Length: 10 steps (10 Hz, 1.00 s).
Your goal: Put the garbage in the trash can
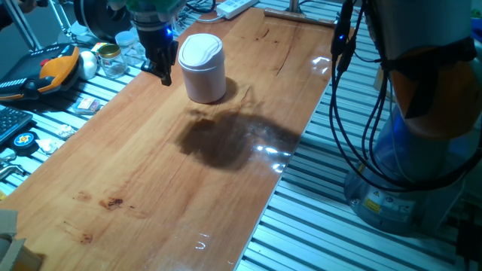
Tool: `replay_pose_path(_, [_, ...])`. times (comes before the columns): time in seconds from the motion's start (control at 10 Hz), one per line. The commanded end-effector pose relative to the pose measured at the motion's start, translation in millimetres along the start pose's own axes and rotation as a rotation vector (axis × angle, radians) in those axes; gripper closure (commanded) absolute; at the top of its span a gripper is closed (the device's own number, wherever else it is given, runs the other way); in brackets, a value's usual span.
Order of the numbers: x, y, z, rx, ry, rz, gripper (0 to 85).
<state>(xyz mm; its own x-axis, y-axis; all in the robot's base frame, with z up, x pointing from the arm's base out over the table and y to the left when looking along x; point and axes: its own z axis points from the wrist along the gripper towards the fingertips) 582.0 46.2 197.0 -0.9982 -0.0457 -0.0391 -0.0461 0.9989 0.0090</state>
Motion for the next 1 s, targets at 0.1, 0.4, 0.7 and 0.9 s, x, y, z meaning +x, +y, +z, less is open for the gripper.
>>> replay_pose_path(0.1, [-0.2,0.0,0.0,0.001,-0.002,0.003,85.0])
replay_pose_path(0.4, [-0.2,-0.3,-0.1,0.001,0.000,0.003,85.0])
replay_pose_path(0.7, [-0.9,-0.8,-0.6,0.003,0.000,0.006,85.0])
replay_pose_path(0.9, [-1.3,-1.4,-1.2,0.003,0.000,0.006,85.0])
